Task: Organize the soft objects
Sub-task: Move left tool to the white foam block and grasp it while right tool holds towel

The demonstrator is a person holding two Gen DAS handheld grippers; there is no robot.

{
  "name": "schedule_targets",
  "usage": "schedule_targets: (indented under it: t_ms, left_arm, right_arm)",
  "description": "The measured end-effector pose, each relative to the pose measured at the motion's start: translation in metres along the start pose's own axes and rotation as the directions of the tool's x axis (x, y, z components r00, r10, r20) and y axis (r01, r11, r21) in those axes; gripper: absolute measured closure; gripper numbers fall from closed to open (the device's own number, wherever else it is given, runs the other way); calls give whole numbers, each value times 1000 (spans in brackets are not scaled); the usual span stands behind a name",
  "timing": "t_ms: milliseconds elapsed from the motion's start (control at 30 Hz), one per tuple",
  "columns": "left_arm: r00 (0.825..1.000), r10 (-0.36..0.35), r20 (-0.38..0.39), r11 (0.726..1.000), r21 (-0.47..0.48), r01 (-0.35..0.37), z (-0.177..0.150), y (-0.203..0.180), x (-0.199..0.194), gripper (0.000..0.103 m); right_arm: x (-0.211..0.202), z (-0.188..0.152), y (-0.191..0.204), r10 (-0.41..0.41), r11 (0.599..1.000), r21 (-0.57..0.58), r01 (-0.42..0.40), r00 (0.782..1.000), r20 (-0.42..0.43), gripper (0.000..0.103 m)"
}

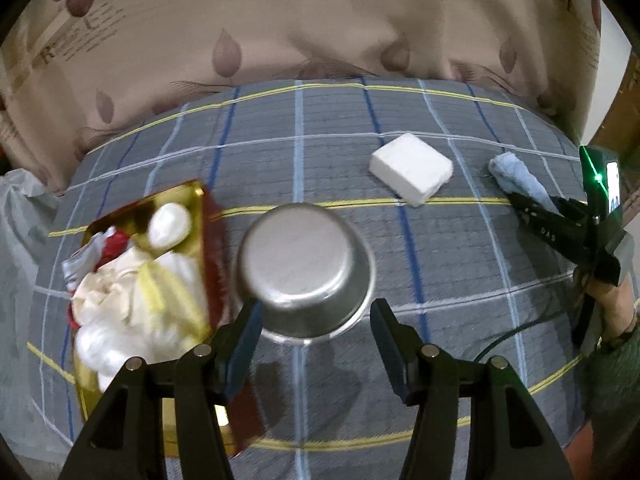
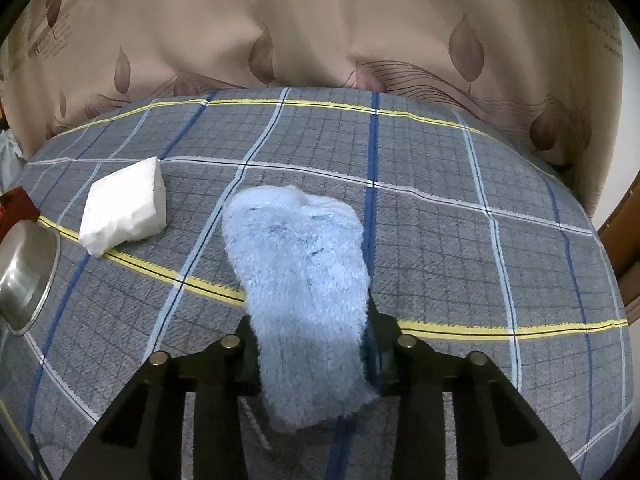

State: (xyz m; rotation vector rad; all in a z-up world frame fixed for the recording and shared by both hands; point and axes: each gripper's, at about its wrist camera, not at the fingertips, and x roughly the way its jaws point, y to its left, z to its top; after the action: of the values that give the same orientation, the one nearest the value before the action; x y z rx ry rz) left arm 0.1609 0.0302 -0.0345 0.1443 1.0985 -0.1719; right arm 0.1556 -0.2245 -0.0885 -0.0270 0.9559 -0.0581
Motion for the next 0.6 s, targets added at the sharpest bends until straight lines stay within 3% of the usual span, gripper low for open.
schedule_targets:
  t_ms: [367,600]
  left_arm:
    - [999,-50,6,997,60,49,25,-34,20,46]
    - [992,-125,7,990,71,124,39,-52,32,39]
  right_arm:
    - [-15,-16,-47,-60,994,87,61,998,-5,78]
    - [-27,-34,-75,-75,987,144,75,997,-6,76]
